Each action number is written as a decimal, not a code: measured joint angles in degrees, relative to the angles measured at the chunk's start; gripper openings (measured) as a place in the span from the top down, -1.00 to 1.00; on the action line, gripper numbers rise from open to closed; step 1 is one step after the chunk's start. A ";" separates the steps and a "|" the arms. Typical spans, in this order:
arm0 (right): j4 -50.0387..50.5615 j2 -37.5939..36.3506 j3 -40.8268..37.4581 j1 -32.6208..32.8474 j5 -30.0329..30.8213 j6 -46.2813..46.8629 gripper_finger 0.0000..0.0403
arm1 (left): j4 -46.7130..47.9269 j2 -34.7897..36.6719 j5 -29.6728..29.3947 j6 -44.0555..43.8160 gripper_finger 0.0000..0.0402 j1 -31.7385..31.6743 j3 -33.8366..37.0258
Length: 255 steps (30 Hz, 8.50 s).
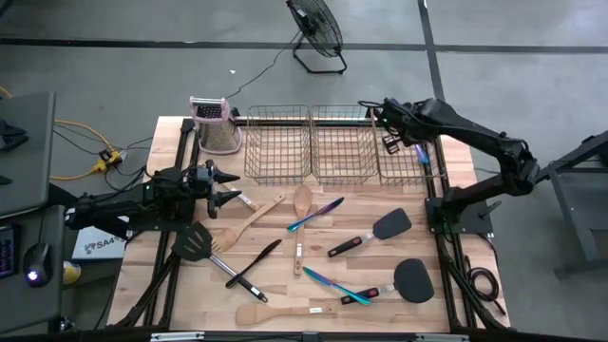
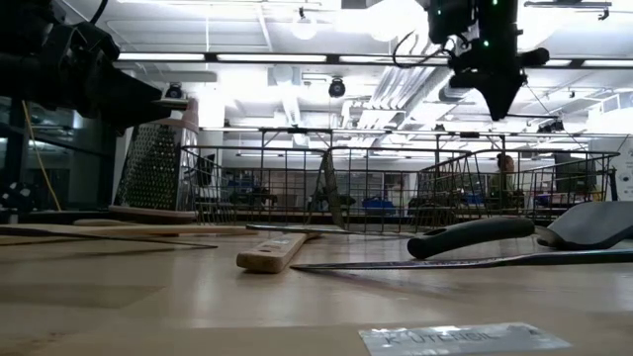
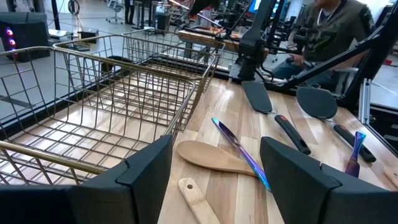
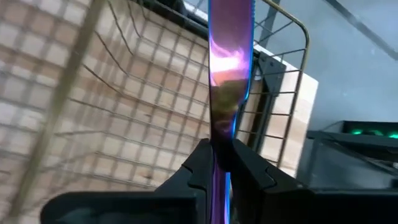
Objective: Pick & Place Kitchen Items
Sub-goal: Put the top right blue table knife into the right mesh basket, then put the bottom blue table knife into the right mesh basket
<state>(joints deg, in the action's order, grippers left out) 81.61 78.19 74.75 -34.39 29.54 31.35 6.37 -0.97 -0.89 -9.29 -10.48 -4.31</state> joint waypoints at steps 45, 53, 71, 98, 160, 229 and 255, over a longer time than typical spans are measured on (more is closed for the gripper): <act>-35.35 0.04 -26.96 -16.48 -9.99 -21.60 0.86 | 0.00 0.00 -0.02 0.00 -0.20 0.01 0.00; -38.20 0.04 -26.96 -16.81 -10.33 -33.90 0.84 | 0.00 0.00 -0.02 0.01 -0.20 0.00 0.02; -38.25 11.36 -26.96 -18.67 -12.34 -34.48 0.85 | 0.00 0.00 -0.04 0.01 -0.20 0.02 0.02; -39.36 15.76 -26.82 -18.63 -17.62 -30.90 0.76 | 0.00 0.00 -0.04 0.01 -0.20 0.02 0.01; -37.89 -9.04 -26.96 -17.73 -16.76 -13.27 0.37 | 0.00 0.00 -0.04 0.01 -0.20 0.02 0.00; -66.10 -1.11 -26.87 52.83 -28.10 31.82 0.37 | -0.02 0.00 -0.04 0.00 -0.20 0.01 0.02; -57.44 22.94 -1.07 64.27 -28.14 36.37 0.75 | 0.00 0.00 -0.02 0.01 -0.20 0.01 0.01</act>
<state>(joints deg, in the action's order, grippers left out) 24.17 101.13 73.68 29.88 1.40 67.72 6.37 -0.97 -0.91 -9.28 -10.46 -4.30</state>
